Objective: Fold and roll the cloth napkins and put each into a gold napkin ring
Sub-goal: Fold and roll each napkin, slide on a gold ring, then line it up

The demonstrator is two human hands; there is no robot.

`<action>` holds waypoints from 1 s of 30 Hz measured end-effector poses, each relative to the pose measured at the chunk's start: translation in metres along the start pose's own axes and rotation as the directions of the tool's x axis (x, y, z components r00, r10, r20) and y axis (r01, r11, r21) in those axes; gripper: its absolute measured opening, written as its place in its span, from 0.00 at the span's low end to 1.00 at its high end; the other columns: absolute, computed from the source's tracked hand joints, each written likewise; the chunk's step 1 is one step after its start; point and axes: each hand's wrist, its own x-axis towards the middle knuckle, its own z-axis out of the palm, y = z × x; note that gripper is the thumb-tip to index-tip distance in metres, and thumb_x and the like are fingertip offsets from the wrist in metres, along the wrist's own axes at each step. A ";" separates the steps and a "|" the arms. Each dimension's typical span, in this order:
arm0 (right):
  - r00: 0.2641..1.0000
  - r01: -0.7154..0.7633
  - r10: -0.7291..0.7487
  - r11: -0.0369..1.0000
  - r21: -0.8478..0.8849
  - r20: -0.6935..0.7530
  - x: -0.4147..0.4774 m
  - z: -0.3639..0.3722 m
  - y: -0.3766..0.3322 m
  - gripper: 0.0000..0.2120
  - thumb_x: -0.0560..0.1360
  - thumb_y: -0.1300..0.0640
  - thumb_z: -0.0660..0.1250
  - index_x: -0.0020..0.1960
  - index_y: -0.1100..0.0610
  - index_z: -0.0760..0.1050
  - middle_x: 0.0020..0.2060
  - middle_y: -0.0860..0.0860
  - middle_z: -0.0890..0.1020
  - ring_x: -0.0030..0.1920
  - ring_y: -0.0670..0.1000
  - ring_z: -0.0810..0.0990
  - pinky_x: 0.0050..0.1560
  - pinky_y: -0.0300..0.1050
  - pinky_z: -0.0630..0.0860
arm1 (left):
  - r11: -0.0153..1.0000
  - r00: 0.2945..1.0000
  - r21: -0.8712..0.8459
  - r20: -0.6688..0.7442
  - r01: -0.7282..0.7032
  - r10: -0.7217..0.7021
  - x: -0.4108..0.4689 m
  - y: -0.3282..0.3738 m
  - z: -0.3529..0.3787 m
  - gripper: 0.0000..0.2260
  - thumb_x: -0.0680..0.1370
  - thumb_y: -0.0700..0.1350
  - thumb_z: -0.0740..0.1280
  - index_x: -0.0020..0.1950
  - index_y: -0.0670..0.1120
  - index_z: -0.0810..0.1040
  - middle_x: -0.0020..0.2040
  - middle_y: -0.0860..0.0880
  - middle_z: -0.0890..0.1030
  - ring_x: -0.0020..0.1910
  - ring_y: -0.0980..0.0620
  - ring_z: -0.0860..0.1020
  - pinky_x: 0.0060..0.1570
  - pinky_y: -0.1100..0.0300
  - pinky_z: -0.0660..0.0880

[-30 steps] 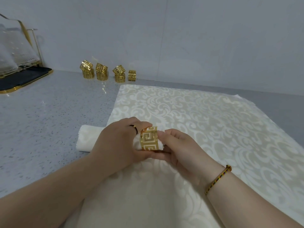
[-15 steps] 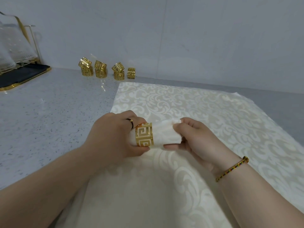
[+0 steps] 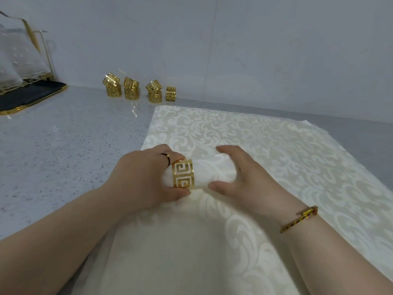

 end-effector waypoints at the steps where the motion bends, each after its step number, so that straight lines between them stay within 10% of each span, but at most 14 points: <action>1: 0.999 0.036 -0.036 0.997 -0.068 0.004 0.000 0.001 0.002 0.29 0.69 0.52 0.71 0.67 0.46 0.63 0.59 0.42 0.69 0.57 0.42 0.69 0.52 0.29 0.66 | 1.000 0.999 0.007 0.032 0.011 -0.011 0.000 0.002 -0.001 0.31 0.64 0.70 0.62 0.66 0.63 0.65 0.51 0.65 0.69 0.47 0.60 0.70 0.42 0.70 0.63; 9: 0.969 0.188 -0.236 0.898 -0.398 -0.073 0.004 0.008 0.009 0.33 0.65 0.46 0.72 0.67 0.52 0.67 0.67 0.49 0.69 0.68 0.53 0.64 0.66 0.42 0.57 | 0.996 0.996 0.072 0.078 0.045 -0.050 0.002 0.008 0.001 0.35 0.67 0.68 0.64 0.71 0.61 0.58 0.63 0.60 0.73 0.60 0.57 0.72 0.48 0.67 0.62; 14: 0.823 0.386 -0.546 0.741 -0.549 -0.159 0.006 0.031 0.004 0.29 0.55 0.48 0.69 0.54 0.56 0.78 0.44 0.50 0.83 0.46 0.56 0.82 0.52 0.51 0.68 | 0.999 0.990 -0.028 0.140 0.016 -0.011 -0.001 0.008 0.000 0.40 0.65 0.66 0.68 0.72 0.64 0.53 0.59 0.62 0.72 0.47 0.63 0.74 0.44 0.70 0.66; 18: 0.795 0.415 -0.577 0.743 -0.525 -0.189 0.006 0.034 0.004 0.23 0.55 0.50 0.70 0.50 0.54 0.79 0.40 0.47 0.83 0.41 0.54 0.82 0.51 0.53 0.73 | 0.998 0.961 -0.055 0.277 -0.002 0.017 -0.009 -0.014 -0.010 0.46 0.62 0.63 0.72 0.70 0.67 0.44 0.66 0.67 0.62 0.65 0.62 0.66 0.57 0.69 0.62; 26: 0.783 0.379 -0.587 0.713 -0.589 -0.207 0.008 0.034 0.005 0.21 0.56 0.47 0.68 0.47 0.51 0.80 0.38 0.44 0.82 0.41 0.51 0.81 0.53 0.57 0.73 | 0.994 0.987 -0.110 0.159 0.017 0.001 -0.015 -0.033 -0.014 0.22 0.67 0.57 0.71 0.54 0.73 0.64 0.50 0.65 0.75 0.48 0.61 0.70 0.41 0.74 0.65; 30: 0.759 0.387 -0.608 0.709 -0.590 -0.232 0.010 0.035 0.008 0.20 0.56 0.46 0.68 0.47 0.51 0.80 0.38 0.43 0.83 0.44 0.49 0.79 0.53 0.57 0.74 | 1.000 0.981 -0.006 0.195 0.009 -0.008 -0.015 -0.029 -0.014 0.31 0.68 0.60 0.69 0.68 0.67 0.58 0.60 0.64 0.71 0.58 0.61 0.70 0.48 0.71 0.65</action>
